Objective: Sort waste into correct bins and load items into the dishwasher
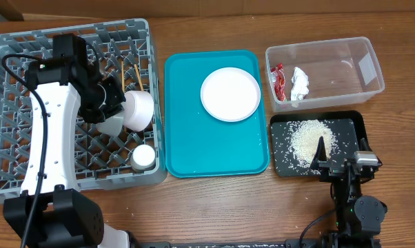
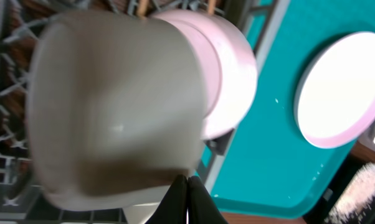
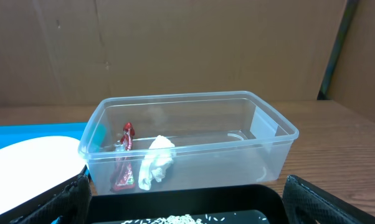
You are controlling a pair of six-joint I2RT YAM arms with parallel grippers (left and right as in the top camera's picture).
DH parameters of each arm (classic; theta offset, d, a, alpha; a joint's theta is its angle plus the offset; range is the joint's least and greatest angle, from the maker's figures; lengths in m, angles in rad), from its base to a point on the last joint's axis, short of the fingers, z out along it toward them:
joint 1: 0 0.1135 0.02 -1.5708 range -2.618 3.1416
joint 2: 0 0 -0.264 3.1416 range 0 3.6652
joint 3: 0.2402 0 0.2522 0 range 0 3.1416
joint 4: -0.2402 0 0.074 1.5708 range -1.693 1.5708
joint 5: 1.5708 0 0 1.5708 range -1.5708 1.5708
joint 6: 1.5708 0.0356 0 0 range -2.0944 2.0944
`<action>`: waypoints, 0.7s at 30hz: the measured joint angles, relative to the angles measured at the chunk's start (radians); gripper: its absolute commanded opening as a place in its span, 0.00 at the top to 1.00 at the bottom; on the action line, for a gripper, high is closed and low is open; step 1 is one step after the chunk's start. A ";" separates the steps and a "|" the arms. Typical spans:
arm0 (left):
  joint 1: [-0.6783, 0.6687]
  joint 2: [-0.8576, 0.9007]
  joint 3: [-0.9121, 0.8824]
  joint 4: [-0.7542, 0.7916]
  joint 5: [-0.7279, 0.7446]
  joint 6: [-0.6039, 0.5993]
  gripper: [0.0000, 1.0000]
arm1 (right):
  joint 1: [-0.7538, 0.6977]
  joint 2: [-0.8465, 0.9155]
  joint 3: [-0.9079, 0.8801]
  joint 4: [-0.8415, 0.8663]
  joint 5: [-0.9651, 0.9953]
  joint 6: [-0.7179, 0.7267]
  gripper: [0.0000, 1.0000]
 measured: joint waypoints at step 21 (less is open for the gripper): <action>-0.342 -0.193 0.109 -0.014 -0.166 0.051 0.14 | 0.000 0.000 0.000 0.000 0.000 0.000 0.00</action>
